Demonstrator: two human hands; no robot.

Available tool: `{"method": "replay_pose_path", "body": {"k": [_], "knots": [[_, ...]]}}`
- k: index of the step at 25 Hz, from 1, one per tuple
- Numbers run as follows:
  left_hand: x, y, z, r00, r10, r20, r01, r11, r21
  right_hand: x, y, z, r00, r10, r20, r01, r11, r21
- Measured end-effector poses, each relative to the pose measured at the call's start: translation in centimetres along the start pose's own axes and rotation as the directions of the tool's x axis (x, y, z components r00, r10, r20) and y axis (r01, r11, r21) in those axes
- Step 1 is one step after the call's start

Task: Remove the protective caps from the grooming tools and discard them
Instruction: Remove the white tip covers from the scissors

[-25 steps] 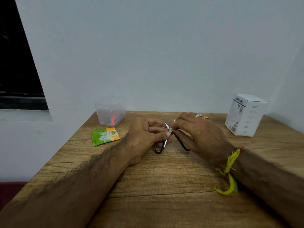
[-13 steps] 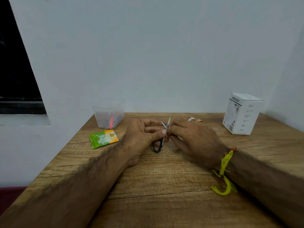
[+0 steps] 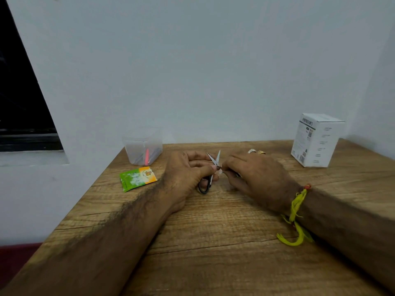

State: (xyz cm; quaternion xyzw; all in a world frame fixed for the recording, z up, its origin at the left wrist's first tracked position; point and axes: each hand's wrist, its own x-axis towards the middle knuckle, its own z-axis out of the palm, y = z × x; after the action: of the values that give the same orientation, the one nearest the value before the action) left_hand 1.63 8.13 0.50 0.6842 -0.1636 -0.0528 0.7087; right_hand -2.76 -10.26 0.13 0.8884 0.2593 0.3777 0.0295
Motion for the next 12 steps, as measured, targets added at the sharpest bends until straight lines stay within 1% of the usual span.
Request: {"method": "replay_pose_path", "body": {"k": [3, 6, 8, 9, 10, 12], "knots": [[0.0, 0.0, 0.1, 1.000, -0.007, -0.006, 0.008, 1.000, 0.019, -0.2, -0.1, 0.1, 1.000, 0.017, 0.021, -0.017, 0.999, 0.045], [0.0, 0.1, 0.0, 1.000, -0.016, -0.006, 0.016, 0.999, 0.037, -0.1, 0.2, -0.1, 0.998, 0.064, -0.010, -0.063, 0.992, 0.110], [-0.1, 0.1, 0.0, 1.000, -0.014, -0.012, 0.014, 0.999, 0.036, -0.2, 0.1, -0.4, 1.000, 0.016, 0.023, -0.019, 0.991, 0.136], [-0.1, 0.1, 0.0, 1.000, -0.014, -0.015, 0.014, 0.999, 0.030, -0.3, 0.1, -0.3, 0.999, -0.015, 0.044, 0.010, 0.993, 0.119], [-0.1, 0.1, 0.0, 1.000, -0.016, -0.017, 0.017, 1.000, 0.025, -0.3, 0.2, -0.3, 0.998, -0.014, 0.066, 0.008, 0.995, 0.098], [-0.1, 0.2, 0.0, 1.000, -0.022, -0.016, 0.022, 1.000, 0.017, -0.2, 0.8, -0.4, 0.993, 0.066, 0.094, -0.076, 0.992, 0.104]]}}
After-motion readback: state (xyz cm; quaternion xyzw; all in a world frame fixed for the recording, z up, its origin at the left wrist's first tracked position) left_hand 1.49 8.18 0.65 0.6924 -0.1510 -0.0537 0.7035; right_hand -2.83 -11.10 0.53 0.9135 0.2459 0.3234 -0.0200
